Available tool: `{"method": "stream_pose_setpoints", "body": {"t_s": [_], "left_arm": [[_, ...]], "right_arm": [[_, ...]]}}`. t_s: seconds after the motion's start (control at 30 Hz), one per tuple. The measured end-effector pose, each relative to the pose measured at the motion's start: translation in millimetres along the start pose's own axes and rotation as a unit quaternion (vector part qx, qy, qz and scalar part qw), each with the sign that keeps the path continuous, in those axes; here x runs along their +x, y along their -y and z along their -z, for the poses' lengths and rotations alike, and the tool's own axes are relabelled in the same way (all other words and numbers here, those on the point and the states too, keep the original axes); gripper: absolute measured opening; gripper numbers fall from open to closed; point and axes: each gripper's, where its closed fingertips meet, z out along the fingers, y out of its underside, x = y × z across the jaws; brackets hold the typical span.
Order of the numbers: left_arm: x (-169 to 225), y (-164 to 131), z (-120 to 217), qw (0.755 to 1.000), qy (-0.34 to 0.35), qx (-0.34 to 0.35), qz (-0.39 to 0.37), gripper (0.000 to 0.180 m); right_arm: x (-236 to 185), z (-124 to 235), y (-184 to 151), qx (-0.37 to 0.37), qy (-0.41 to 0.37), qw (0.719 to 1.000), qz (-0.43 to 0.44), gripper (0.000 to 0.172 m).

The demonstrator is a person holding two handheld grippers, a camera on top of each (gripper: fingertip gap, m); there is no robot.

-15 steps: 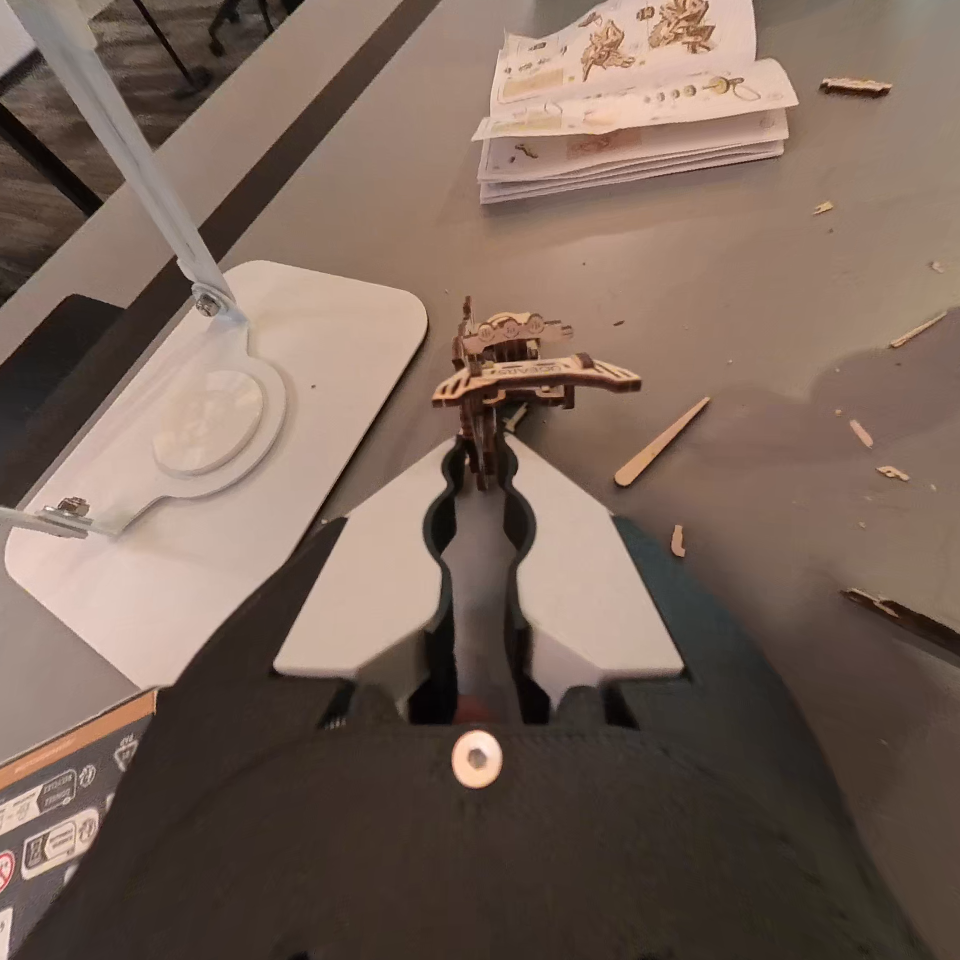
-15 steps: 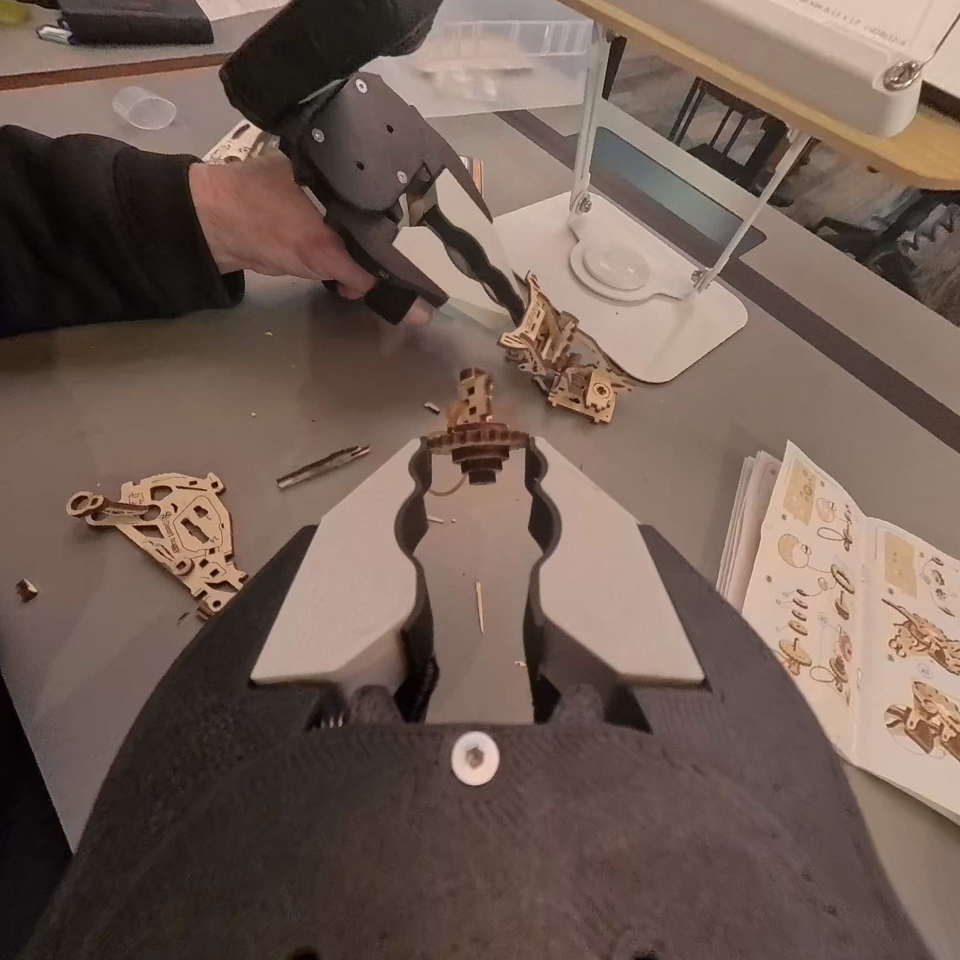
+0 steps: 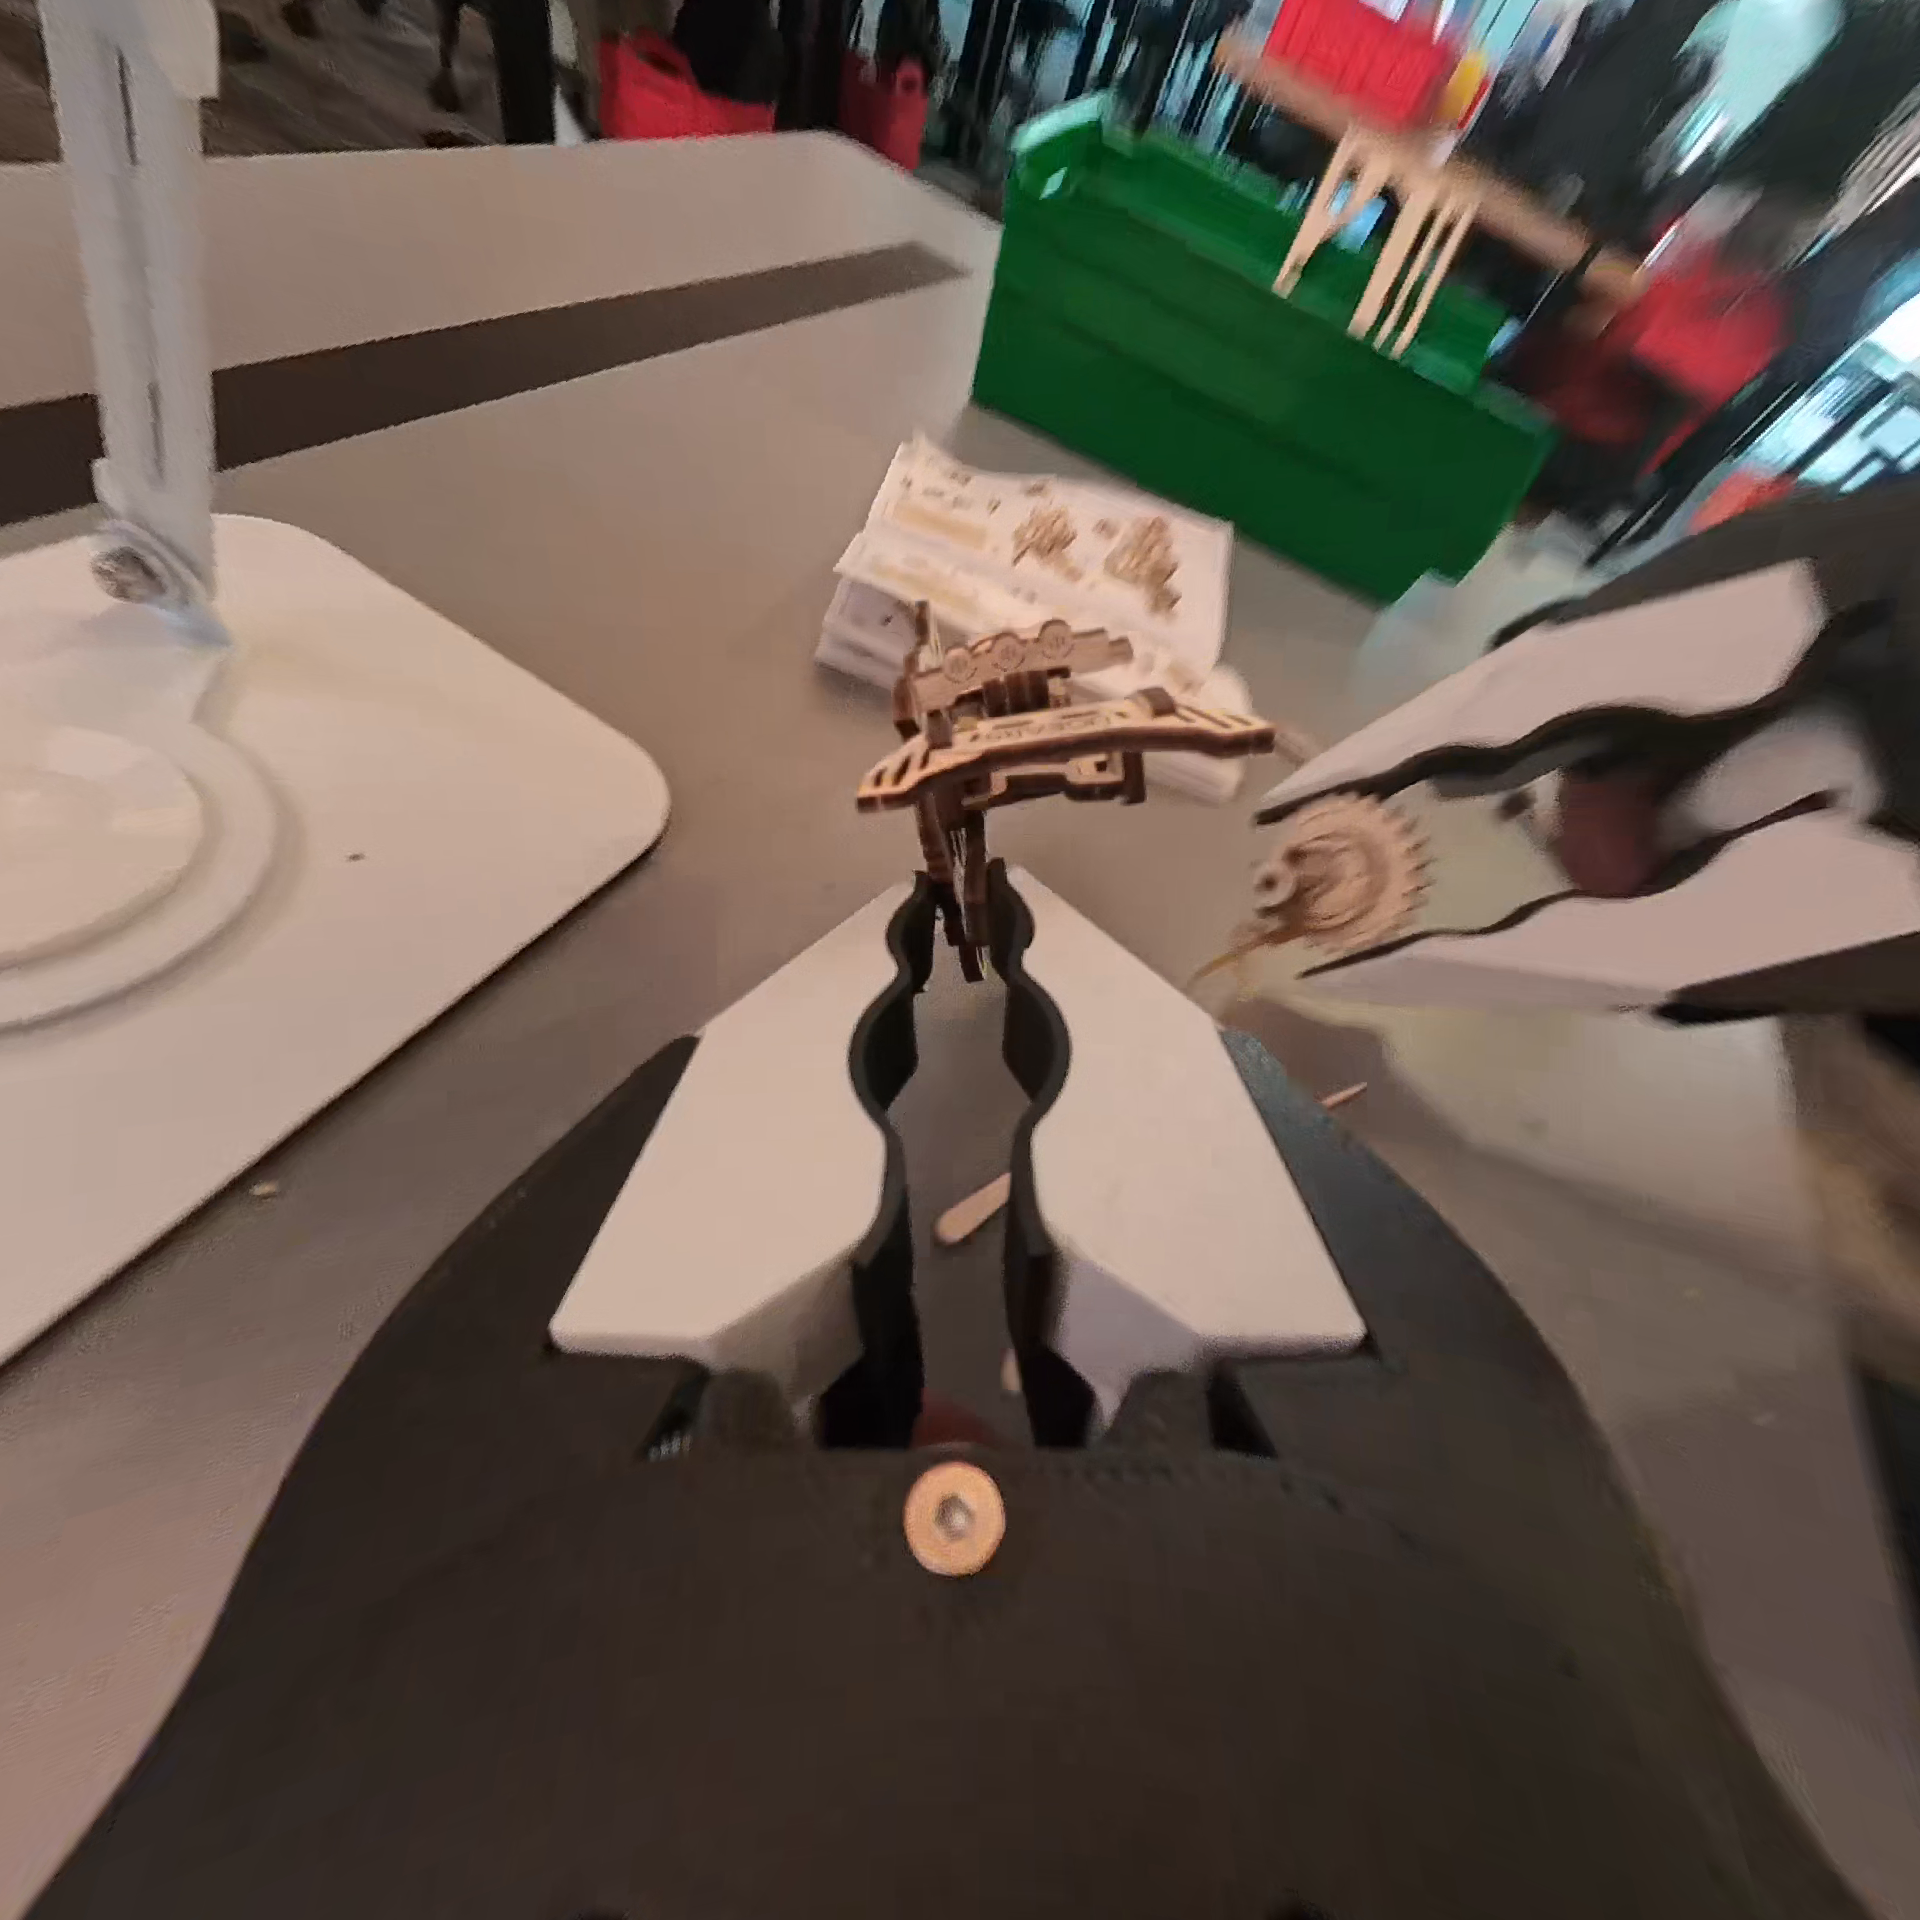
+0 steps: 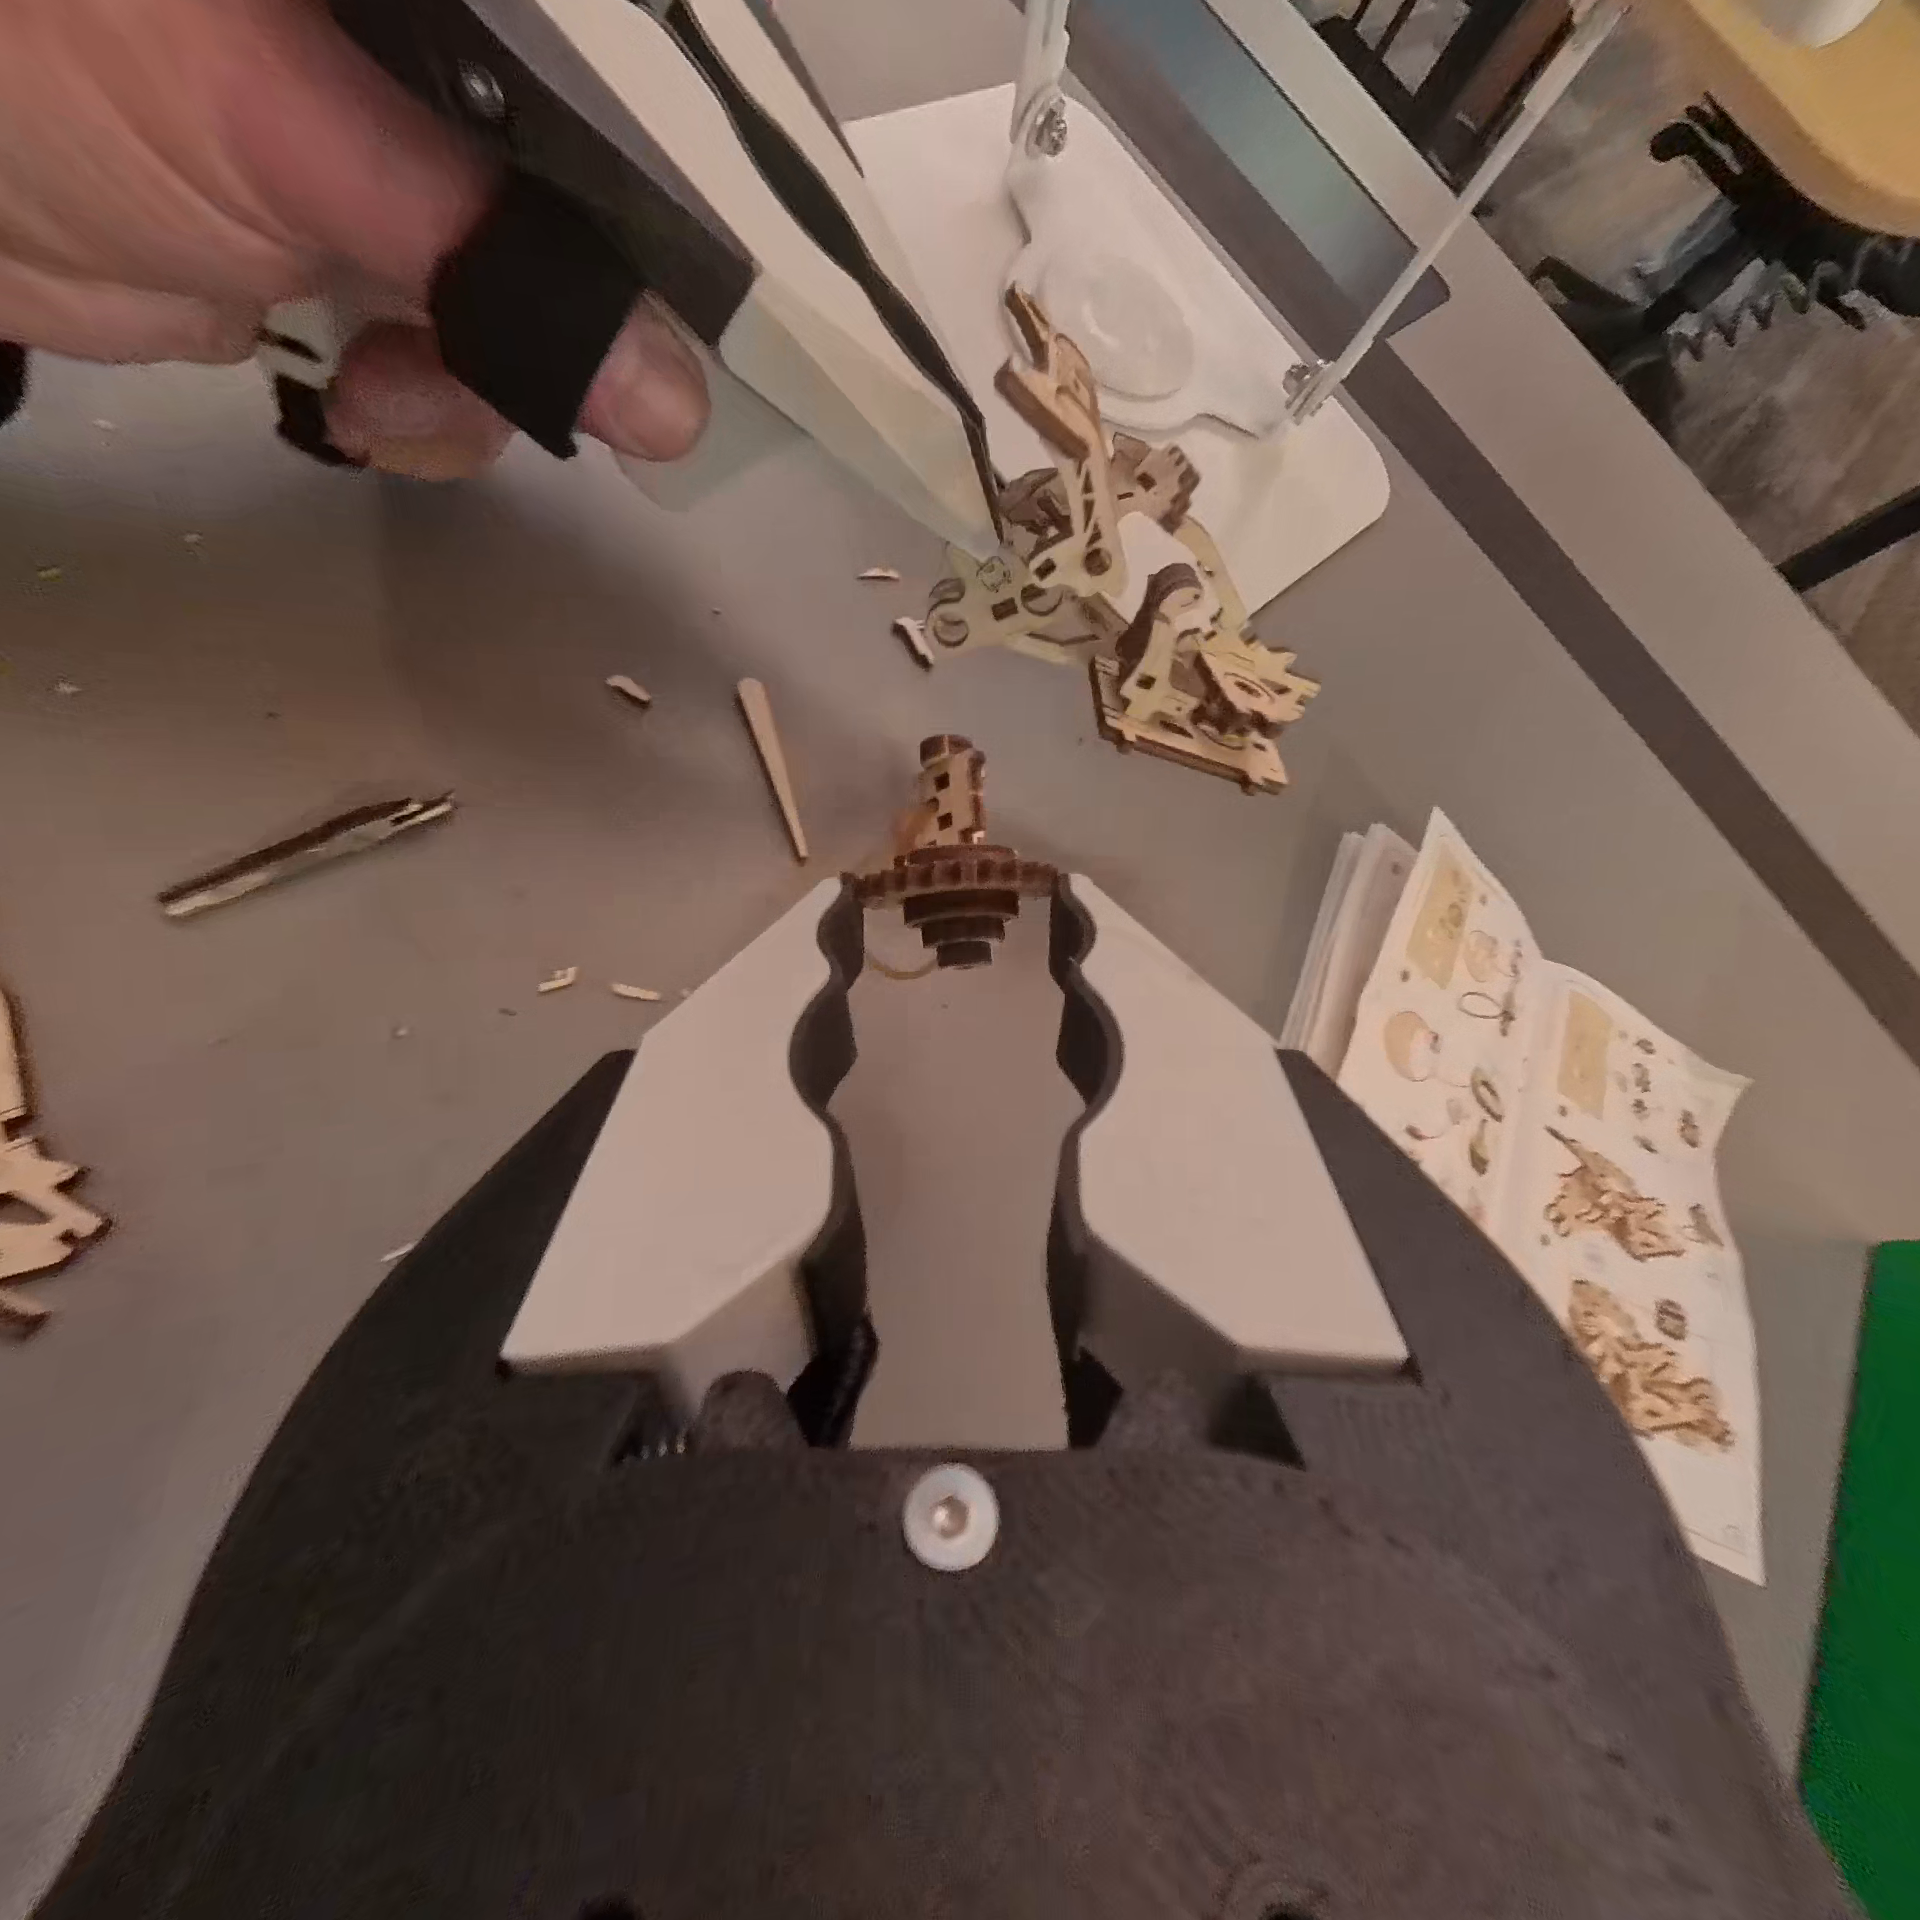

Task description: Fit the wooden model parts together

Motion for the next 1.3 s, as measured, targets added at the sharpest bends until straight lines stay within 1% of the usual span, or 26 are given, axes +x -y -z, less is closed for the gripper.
{"method": "stream_pose_setpoints", "body": {"t_s": [0.03,0.17,0.27,0.33,0.5,0.6,0.7,0.83,1.0,1.23,1.3], "left_arm": [[5.8,5.0,-0.5,0.999,-0.016,0.022,0.018,0.008],[16.9,22.1,1.4,0.993,-0.039,0.091,0.065,0.007],[26.3,26.9,-2.3,0.989,-0.049,0.113,0.081,0.007],[31.8,31.0,-4.9,0.985,-0.061,0.127,0.102,0.007],[35.7,34.6,-13.9,0.982,-0.057,0.129,0.129,0.007],[36.1,36.4,-18.7,0.982,-0.043,0.126,0.135,0.007],[31.8,36.4,-22.9,0.982,-0.024,0.119,0.145,0.007],[26.6,33.2,-29.4,0.982,-0.007,0.113,0.152,0.007],[26.0,26.6,-39.1,0.981,-0.011,0.100,0.167,0.007],[28.4,25.8,-46.9,0.978,-0.005,0.100,0.185,0.007],[27.6,25.7,-47.1,0.977,-0.002,0.102,0.186,0.007]], "right_arm": [[2.8,-2.1,0.4,-0.007,-0.009,1.000,0.009,0.034],[18.5,-4.3,3.3,-0.037,-0.073,0.994,0.073,0.034],[29.5,-1.0,6.7,-0.058,-0.122,0.981,0.140,0.034],[37.2,1.9,7.9,-0.068,-0.145,0.973,0.168,0.034],[57.7,10.3,12.8,-0.092,-0.190,0.950,0.231,0.034],[64.7,11.6,15.5,-0.112,-0.201,0.933,0.276,0.034],[68.8,9.6,11.3,-0.137,-0.204,0.916,0.318,0.034],[65.3,9.3,13.1,-0.147,-0.202,0.900,0.359,0.034],[75.4,6.2,13.4,-0.170,-0.202,0.875,0.405,0.034],[83.9,-7.0,7.2,-0.217,-0.187,0.830,0.479,0.034],[85.7,-7.8,7.3,-0.223,-0.185,0.828,0.480,0.033]]}}
